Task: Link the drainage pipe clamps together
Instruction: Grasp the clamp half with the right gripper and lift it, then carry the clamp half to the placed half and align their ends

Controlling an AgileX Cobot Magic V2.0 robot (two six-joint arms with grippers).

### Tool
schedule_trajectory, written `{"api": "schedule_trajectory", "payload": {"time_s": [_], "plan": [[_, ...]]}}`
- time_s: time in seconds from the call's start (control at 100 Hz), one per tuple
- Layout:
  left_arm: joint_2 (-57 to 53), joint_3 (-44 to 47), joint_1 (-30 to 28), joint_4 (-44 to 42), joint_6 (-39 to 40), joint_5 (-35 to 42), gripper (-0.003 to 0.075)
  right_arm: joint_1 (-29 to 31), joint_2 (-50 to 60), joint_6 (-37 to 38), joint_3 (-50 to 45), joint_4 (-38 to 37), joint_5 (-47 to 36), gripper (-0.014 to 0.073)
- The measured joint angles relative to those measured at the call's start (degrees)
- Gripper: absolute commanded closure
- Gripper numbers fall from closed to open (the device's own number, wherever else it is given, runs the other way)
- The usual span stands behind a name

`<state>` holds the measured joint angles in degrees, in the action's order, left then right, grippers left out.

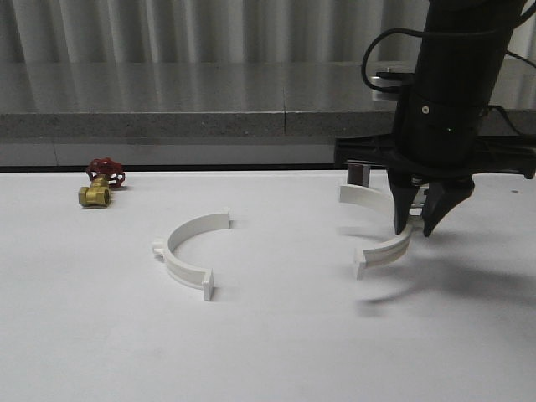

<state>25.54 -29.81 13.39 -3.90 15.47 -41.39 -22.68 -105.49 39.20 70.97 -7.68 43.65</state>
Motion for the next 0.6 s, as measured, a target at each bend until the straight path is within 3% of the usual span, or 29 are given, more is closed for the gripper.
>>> {"api": "schedule_trajectory", "payload": {"time_s": [0.31, 0.6], "plan": [[0.0, 0.0, 0.0, 0.0, 0.0, 0.0, 0.074, -3.1, -0.3, 0.6, 6.7, 1.4, 2.4, 0.0443], [0.0, 0.0, 0.0, 0.0, 0.0, 0.0, 0.074, -8.1, -7.4, 4.2, 14.9, 1.2, 7.4, 0.0443]]}}
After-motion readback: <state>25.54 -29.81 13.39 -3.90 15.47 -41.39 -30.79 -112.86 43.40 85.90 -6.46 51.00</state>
